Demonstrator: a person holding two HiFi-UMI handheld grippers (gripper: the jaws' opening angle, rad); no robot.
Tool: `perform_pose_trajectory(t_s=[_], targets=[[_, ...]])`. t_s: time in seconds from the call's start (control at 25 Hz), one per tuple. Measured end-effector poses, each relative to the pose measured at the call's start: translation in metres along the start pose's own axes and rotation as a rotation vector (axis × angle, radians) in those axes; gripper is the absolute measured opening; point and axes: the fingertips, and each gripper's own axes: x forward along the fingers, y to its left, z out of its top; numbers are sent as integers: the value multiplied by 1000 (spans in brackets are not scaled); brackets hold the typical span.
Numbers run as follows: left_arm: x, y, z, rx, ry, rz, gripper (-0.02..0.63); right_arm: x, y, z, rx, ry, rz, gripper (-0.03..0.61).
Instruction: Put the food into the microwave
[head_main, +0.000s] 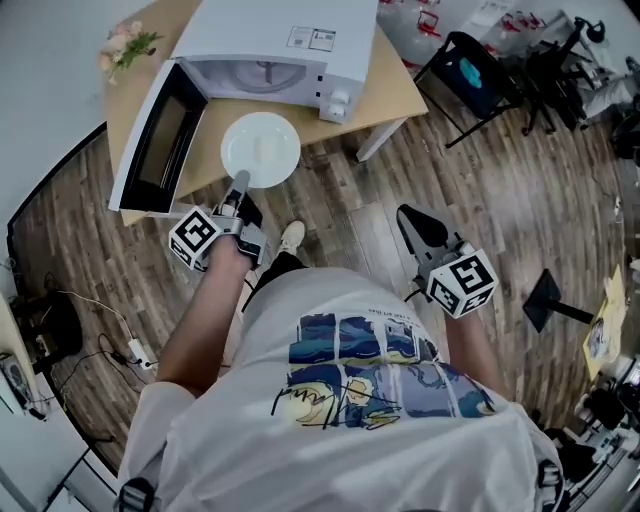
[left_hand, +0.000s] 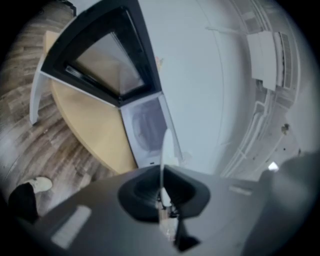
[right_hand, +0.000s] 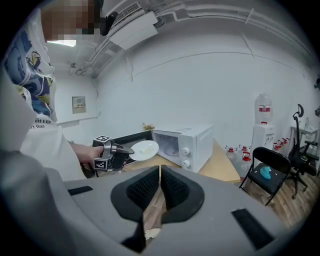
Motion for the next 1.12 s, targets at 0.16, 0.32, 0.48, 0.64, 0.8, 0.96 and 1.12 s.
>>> perform_pose_trajectory(t_s=[0.16,0.32,0.48,0.64,0.8,0.96,1.12], targets=[[52,10,29,12,27,2,15,24,-11,9,18,15,-43,15],[92,23,54,2,46,13,15,43,-15,17,39,17,-89,15],[125,36,73,2,65,26,15,50,-23,21,64,22,-150,15],[154,53,86,0,84,45,15,52,-28,19,91,30,-220,15],[182,68,93,-8,109,58,15,51,-29,16,116,28,-293,15],[204,78,104,-13,113,67,15,48,-27,12,138,32,-347,15],[223,86,108,-7,120,82,15,38,-24,4,169,47,-403,15]])
